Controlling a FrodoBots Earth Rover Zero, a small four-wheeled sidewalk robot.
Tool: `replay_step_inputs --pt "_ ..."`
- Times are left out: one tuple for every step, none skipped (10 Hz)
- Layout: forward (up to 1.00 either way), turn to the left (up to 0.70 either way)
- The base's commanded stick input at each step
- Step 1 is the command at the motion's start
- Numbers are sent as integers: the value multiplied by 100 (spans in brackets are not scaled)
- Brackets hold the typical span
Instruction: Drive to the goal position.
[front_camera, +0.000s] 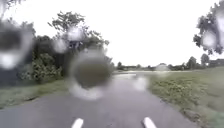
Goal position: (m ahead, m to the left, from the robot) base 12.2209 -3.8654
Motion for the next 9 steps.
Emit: replay_step_inputs --pt "70 0" --pt "70 0" --pt "70 0" --pt "70 -20" --pt "70 -35" --pt "70 -35" --pt "70 -35" --pt "70 -27" --pt "70 -8"
